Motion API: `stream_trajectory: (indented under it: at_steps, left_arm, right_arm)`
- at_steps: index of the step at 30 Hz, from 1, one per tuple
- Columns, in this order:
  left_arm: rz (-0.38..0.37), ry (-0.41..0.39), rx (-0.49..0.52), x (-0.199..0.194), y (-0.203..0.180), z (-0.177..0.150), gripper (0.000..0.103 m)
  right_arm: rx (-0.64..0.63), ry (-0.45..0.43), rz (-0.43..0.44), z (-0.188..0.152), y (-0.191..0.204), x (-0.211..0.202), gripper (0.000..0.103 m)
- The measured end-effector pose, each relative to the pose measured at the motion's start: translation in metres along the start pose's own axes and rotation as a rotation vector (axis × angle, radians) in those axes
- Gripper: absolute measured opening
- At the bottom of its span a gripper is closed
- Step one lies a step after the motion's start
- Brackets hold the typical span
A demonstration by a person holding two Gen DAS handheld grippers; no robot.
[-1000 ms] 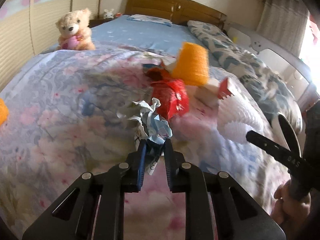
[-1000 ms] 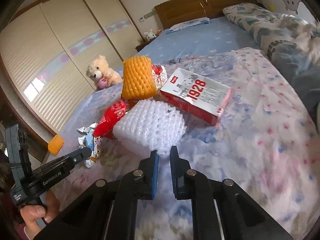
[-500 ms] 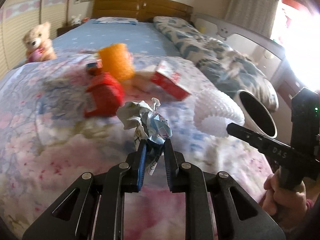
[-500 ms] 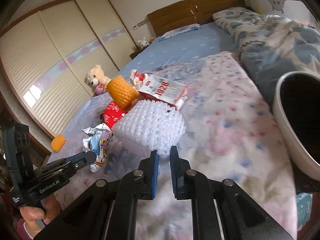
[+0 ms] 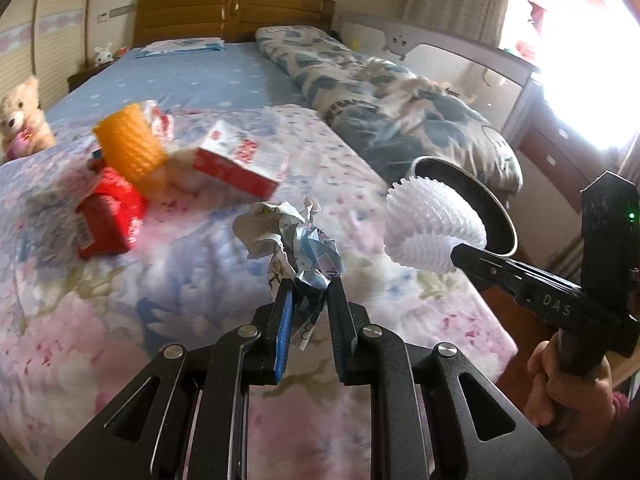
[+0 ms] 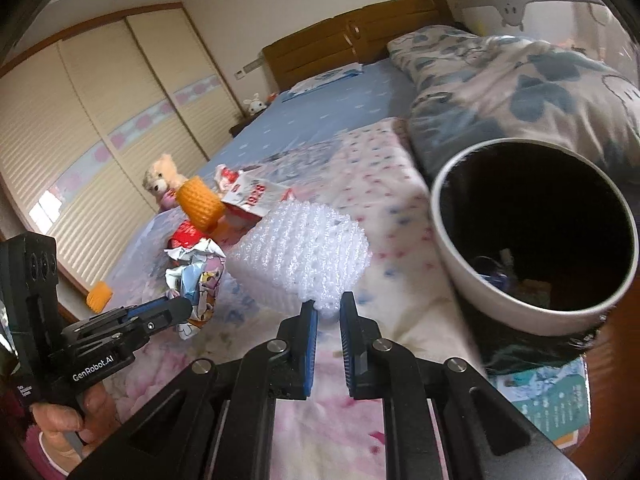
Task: Collect trash
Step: 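Carry the foil wrapper and white foam net over the black bin with both tools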
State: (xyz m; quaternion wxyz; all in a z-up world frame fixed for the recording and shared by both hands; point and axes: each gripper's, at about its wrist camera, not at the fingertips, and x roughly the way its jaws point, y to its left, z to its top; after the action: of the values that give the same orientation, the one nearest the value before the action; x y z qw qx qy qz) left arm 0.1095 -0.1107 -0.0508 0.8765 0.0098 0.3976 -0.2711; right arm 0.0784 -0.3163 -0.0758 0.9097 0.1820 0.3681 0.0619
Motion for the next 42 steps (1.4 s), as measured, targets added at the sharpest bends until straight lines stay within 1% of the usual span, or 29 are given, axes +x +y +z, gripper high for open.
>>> stream_trajectory:
  at_steps: [10, 20, 32, 42]
  left_arm:
    - [-0.048, 0.005, 0.056, 0.011, -0.034, 0.012, 0.016]
    - [-0.093, 0.014, 0.118, 0.024, -0.072, 0.025, 0.016]
    - [-0.132, 0.03, 0.179, 0.043, -0.109, 0.038, 0.016]
    - [-0.157, 0.058, 0.198, 0.068, -0.132, 0.053, 0.016]
  right_arm:
    - [0.047, -0.033, -0.048, 0.0, -0.031, -0.025, 0.011]
    - [0.091, -0.068, -0.106, 0.008, -0.062, -0.045, 0.011]
    - [0.112, -0.079, -0.164, 0.015, -0.093, -0.058, 0.011]
    - [0.134, -0.072, -0.201, 0.027, -0.124, -0.059, 0.011]
